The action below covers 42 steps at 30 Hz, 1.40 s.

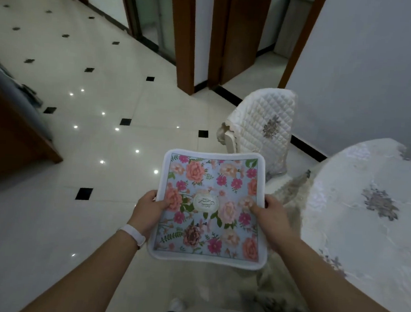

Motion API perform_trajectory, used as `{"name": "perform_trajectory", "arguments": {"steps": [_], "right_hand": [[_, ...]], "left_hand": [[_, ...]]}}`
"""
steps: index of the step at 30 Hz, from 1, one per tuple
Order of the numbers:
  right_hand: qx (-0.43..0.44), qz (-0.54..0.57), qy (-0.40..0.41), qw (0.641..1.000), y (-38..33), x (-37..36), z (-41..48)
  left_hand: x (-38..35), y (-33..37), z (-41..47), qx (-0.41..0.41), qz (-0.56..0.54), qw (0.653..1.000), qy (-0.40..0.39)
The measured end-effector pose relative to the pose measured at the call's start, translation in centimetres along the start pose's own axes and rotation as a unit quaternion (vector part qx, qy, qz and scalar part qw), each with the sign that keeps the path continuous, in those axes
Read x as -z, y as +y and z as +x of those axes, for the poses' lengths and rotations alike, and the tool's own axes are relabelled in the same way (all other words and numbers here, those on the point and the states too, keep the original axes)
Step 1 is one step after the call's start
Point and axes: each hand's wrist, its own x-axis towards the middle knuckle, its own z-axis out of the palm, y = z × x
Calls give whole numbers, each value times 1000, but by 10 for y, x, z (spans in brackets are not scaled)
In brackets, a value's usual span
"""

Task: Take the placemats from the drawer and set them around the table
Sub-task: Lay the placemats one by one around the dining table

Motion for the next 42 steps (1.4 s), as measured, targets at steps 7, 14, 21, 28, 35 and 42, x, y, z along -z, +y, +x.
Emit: {"name": "perform_trajectory", "arguments": {"steps": [7,14,21,28,35,42], "right_hand": [[30,-16,-51,998,-40,-62,21],[11,-25,-94,995,-70,-103,75],[22,-41,-160,986,-125,-156,180],[27,-76,-185,979,-195,-166,294],[5,-47,-160,986,-236,-175,370],[-44,-19,-106,993,-262,-198,450]], "left_hand": [[61,4,27,17,-51,998,34],[84,13,66,44,-73,994,68],[111,69,158,39,-59,990,119],[85,142,247,37,-57,989,129],[77,196,331,18,-11,995,94],[73,232,454,23,1,999,39]]}}
